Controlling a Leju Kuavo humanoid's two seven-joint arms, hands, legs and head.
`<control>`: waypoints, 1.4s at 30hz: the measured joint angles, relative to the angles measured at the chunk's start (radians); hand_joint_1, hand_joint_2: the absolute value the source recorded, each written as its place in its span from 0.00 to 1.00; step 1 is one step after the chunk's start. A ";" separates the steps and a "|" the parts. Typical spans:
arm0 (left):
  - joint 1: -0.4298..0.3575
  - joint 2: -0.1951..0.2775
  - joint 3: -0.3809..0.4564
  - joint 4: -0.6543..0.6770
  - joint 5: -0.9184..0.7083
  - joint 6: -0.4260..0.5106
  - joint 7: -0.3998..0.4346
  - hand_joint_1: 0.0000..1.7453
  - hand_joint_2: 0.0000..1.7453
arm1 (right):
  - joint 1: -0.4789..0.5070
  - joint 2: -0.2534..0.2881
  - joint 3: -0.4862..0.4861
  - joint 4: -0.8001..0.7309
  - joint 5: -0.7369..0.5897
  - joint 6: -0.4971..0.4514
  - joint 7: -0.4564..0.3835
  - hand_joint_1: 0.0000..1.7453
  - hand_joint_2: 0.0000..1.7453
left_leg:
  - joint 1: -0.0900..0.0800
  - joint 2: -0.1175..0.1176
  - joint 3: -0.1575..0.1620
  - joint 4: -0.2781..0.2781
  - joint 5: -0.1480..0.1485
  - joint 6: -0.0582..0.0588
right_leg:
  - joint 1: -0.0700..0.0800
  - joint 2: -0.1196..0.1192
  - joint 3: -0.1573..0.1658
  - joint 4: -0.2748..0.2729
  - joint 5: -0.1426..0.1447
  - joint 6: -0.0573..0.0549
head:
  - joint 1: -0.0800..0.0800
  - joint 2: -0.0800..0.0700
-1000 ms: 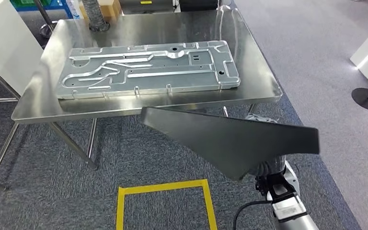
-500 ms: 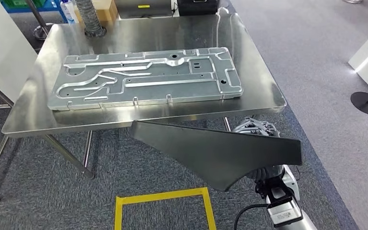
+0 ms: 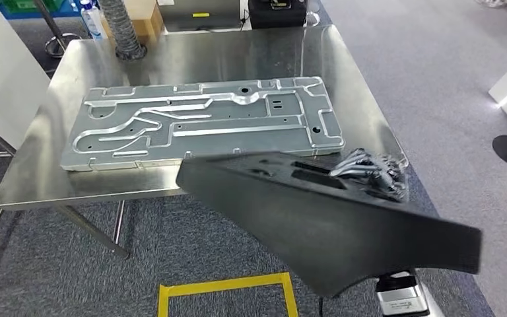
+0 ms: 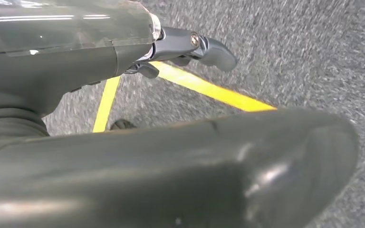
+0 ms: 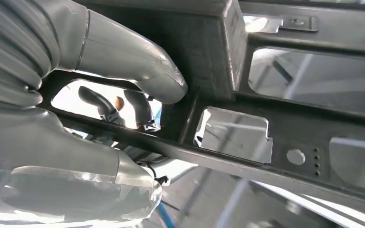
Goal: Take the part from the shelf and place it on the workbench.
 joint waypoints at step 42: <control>-0.040 -0.010 -0.017 0.001 -0.027 -0.004 -0.019 0.00 0.00 | -0.625 -0.010 0.285 1.034 0.887 -0.256 0.436 1.00 1.00 | 0.022 -0.011 -0.176 0.068 0.111 -0.035 | -0.007 -0.028 0.076 -0.008 -0.053 0.001 | 0.000 0.000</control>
